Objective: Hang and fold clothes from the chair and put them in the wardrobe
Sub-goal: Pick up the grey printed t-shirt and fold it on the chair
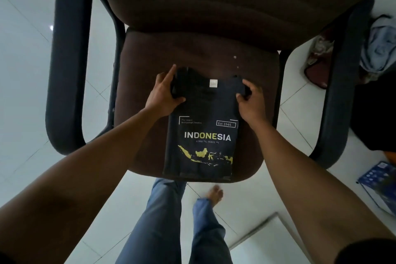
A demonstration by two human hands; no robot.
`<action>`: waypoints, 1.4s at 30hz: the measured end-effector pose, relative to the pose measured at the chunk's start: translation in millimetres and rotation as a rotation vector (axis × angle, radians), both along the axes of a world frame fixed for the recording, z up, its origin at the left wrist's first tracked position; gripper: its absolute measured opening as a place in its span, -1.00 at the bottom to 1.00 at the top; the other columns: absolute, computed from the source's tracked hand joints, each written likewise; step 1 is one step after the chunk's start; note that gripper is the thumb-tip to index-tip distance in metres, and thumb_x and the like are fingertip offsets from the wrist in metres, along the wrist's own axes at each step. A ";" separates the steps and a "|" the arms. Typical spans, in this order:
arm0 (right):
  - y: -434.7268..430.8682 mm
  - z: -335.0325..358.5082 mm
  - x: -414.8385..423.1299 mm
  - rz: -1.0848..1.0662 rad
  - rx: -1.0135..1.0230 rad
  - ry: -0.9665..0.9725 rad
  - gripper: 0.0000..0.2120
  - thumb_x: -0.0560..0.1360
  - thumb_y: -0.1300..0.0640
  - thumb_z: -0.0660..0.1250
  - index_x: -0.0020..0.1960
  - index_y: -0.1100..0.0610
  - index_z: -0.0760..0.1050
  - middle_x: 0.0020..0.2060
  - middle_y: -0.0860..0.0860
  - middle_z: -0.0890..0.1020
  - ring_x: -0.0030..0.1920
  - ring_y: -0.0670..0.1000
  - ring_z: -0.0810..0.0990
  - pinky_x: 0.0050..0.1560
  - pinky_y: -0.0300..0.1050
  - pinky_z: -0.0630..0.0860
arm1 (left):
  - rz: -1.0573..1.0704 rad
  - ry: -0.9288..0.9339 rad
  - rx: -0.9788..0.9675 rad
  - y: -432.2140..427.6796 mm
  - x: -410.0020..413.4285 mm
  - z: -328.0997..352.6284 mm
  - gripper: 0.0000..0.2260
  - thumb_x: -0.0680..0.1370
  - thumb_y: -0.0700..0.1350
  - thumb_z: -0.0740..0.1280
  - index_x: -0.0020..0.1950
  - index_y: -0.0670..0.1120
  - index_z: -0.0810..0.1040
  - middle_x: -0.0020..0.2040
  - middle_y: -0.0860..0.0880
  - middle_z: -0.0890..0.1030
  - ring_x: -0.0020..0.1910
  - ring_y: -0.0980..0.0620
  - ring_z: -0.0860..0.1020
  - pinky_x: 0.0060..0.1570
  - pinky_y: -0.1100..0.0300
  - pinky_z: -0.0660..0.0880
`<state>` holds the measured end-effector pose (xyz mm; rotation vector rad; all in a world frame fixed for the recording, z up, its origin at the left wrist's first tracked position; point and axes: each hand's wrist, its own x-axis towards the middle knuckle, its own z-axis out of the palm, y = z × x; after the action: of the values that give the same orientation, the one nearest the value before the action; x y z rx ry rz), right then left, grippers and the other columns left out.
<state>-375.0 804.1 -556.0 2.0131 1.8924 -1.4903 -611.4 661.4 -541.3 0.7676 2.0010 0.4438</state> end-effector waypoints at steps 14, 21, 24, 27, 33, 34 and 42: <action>-157.1 37.9 84.3 -0.127 -0.364 -0.089 -0.67 0.60 0.02 0.34 0.31 0.12 0.49 -0.02 -0.04 0.60 -0.14 -0.15 0.55 -0.25 -0.27 0.42 | 0.368 -0.109 -0.214 -145.1 105.3 21.3 -0.72 0.56 -0.13 0.40 0.25 -0.11 0.49 0.05 0.01 0.56 0.01 0.01 0.57 0.01 0.16 0.56; -177.4 32.7 101.9 -0.255 -0.533 -0.034 -0.94 0.56 0.10 0.36 0.00 0.08 0.56 -0.10 -0.02 0.63 -0.05 0.05 0.62 0.14 0.22 0.60 | 0.666 -0.234 -0.255 -186.3 134.2 19.2 -0.90 0.59 -0.13 0.38 -0.12 -0.10 0.57 -0.20 -0.05 0.59 -0.26 0.02 0.54 -0.27 0.24 0.50; -180.1 36.1 115.5 -0.222 -0.456 -0.011 -0.90 0.56 0.10 0.38 0.04 0.11 0.56 -0.04 0.03 0.65 -0.02 0.04 0.63 0.07 0.15 0.64 | 0.837 -0.390 -0.233 -197.4 140.4 22.9 -0.90 0.56 -0.16 0.42 -0.14 -0.11 0.56 -0.13 -0.15 0.62 -0.13 -0.13 0.60 -0.02 0.00 0.60; -185.5 44.0 127.9 -0.126 -0.336 -0.062 -0.86 0.60 0.13 0.33 0.10 0.17 0.49 -0.09 0.00 0.59 -0.15 -0.11 0.55 -0.23 -0.22 0.48 | 0.786 -0.307 -0.259 -210.6 149.0 24.7 -0.90 0.51 -0.20 0.47 -0.15 -0.17 0.58 -0.26 -0.07 0.58 -0.31 0.00 0.50 -0.32 0.23 0.50; -196.6 35.7 140.8 -0.049 -0.330 -0.146 -0.93 0.56 0.18 0.37 0.00 0.14 0.50 -0.10 0.04 0.61 -0.23 -0.14 0.51 -0.30 -0.32 0.37 | 0.660 -0.222 -0.407 -216.0 157.2 18.4 -0.91 0.46 -0.30 0.45 -0.19 -0.16 0.59 -0.21 -0.14 0.60 -0.32 -0.04 0.49 -0.38 0.22 0.43; -195.3 35.5 140.1 -0.033 -0.340 -0.152 -0.92 0.55 0.17 0.39 0.02 0.13 0.51 -0.11 0.01 0.61 -0.23 -0.18 0.50 -0.32 -0.35 0.36 | 0.645 -0.191 -0.410 -213.0 155.0 17.6 -0.93 0.45 -0.29 0.45 -0.13 -0.14 0.62 -0.16 -0.12 0.63 -0.31 -0.02 0.52 -0.37 0.24 0.44; -136.1 34.7 95.5 -0.111 -0.131 -0.052 -0.69 0.53 0.12 0.40 0.25 0.16 0.52 -0.04 -0.01 0.62 -0.01 0.02 0.61 -0.04 -0.16 0.50 | 0.617 -0.052 -0.093 -136.5 104.4 16.3 -0.81 0.49 -0.12 0.47 -0.05 -0.01 0.47 -0.12 0.05 0.57 -0.18 0.11 0.53 -0.20 0.28 0.44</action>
<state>-279.5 668.0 -521.3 2.1074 1.6428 -1.5256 -507.0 524.9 -525.0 0.0612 2.1687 0.7071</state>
